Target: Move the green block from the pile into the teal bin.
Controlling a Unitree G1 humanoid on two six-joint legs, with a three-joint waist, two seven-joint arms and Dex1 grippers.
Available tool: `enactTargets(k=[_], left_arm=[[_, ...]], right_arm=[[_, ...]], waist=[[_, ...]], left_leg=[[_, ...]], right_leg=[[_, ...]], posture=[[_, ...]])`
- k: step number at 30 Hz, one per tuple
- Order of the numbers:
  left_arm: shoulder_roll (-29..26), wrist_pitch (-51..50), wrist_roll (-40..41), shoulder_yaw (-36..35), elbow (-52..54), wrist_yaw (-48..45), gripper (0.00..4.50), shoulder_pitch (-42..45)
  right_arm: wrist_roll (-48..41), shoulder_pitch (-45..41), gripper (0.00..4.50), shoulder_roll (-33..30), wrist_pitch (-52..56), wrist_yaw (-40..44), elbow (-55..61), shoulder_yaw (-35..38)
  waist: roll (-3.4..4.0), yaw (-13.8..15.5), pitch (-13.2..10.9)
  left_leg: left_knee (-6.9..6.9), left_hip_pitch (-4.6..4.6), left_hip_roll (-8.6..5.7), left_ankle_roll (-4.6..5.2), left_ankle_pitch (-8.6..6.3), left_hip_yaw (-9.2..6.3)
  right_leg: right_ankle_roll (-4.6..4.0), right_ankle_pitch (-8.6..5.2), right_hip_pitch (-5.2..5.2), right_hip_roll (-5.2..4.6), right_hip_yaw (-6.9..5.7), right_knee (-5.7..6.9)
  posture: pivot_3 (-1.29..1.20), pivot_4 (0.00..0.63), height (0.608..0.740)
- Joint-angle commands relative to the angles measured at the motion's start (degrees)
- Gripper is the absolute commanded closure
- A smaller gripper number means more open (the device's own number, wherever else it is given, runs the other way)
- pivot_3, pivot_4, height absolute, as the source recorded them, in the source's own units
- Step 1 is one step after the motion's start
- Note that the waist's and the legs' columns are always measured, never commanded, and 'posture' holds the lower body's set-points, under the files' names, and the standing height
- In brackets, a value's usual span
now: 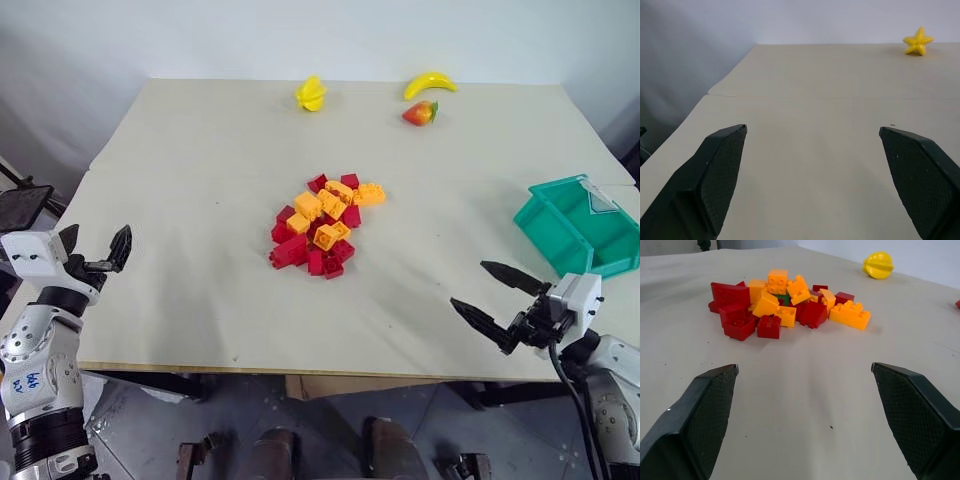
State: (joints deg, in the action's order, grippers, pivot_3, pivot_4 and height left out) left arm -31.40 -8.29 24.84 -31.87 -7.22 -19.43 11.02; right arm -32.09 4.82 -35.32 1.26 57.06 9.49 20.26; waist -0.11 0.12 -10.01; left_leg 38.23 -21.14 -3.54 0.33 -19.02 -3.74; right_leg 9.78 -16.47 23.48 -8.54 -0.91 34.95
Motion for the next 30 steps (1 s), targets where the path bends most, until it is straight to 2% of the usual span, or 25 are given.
enactTargets(k=[1,5,9,13,16,19,23,26,30], left_arm=[[-0.27,0.46,0.49,-0.49,1.82,-0.13,0.0,0.35],[-1.12,1.54,1.52,0.54,2.27,-4.72,0.0,0.29],[-5.36,3.51,2.62,4.88,4.43,-19.59,0.0,-2.64],[-12.45,4.26,4.98,9.15,7.15,-37.53,0.0,-6.53],[-15.25,4.63,6.53,11.35,9.14,-46.32,0.0,-8.47],[-15.81,5.07,6.85,12.42,9.31,-50.14,0.0,-8.23],[-13.46,5.05,7.05,10.96,7.84,-47.54,0.0,-5.71],[-11.69,4.8,6.77,10.09,7.47,-44.43,0.0,-5.1],[-9.95,4.34,6.43,10.17,8.5,-41.79,0.0,-4.99]], right_arm=[[-0.14,-0.39,0.03,-0.3,-1.27,0.71,-0.14,0.42],[0.16,-0.76,0.03,-0.1,-2.24,1.43,-1.73,0.51],[-1.48,-1.94,0.03,-0.38,-1.44,1.86,-1.75,0.96],[-2.59,-3.66,0.03,-4.3,-0.05,5.65,-1.98,1.66],[-2.86,-4.44,0.03,-6.87,0.71,8.59,-2.41,1.15],[-1.19,-5.96,0.03,-9.52,-0.58,12.63,-4.28,-0.46],[-0.69,-9.44,0.03,-9.94,-0.6,15.02,-6.24,-2.81],[-0.16,-13.67,0.6,-7.53,2.52,12.82,-4.99,-7.62],[1.32,-21.43,1.94,-2.52,9.56,8.09,-5.1,-15.47]], waist=[[0.0,0.0,0.0],[0.0,-0.01,0.0],[0.0,-0.07,0.0],[0.03,-0.31,-0.01],[0.03,-0.23,-0.01],[0.03,-0.16,-0.02],[0.03,-0.17,-0.02],[0.03,-0.39,-0.02],[0.03,-0.66,-0.02]], left_leg=[[0.0,0.0,0.0,0.0,0.0,0.0],[0.0,0.0,-0.01,0.0,0.0,0.0],[0.0,-0.01,-0.01,0.0,0.0,0.01],[-0.05,0.0,0.04,0.0,0.0,0.04],[-0.06,0.0,0.07,0.0,0.0,0.04],[-0.06,0.0,0.09,0.01,-0.01,0.04],[-0.03,-0.01,0.11,0.01,-0.01,0.03],[-0.07,-0.01,0.13,0.0,-0.01,0.03],[-0.05,-0.01,0.17,-0.01,-0.01,0.06]], right_leg=[[0.0,0.0,0.0,0.0,0.0,0.0],[0.0,0.0,0.0,0.0,0.0,0.0],[0.0,0.0,0.0,-0.01,0.0,-0.02],[-0.04,-0.01,0.01,0.0,0.01,-0.06],[-0.07,-0.02,0.0,0.0,0.01,-0.24],[-0.1,-0.01,-0.01,0.0,0.0,-0.36],[-0.16,0.04,-0.02,0.01,-0.07,-0.37],[-0.16,0.04,0.01,0.02,-0.09,-0.17],[-0.18,0.05,0.03,0.02,-0.12,-0.13]], posture=[[0.0,0.15,0.74],[0.0,0.15,0.74],[0.0,0.15,0.74],[0.0,0.15,0.74],[0.0,0.15,0.74],[0.0,0.15,0.74],[0.0,0.15,0.74],[0.0,0.15,0.74],[0.0,0.15,0.74]])
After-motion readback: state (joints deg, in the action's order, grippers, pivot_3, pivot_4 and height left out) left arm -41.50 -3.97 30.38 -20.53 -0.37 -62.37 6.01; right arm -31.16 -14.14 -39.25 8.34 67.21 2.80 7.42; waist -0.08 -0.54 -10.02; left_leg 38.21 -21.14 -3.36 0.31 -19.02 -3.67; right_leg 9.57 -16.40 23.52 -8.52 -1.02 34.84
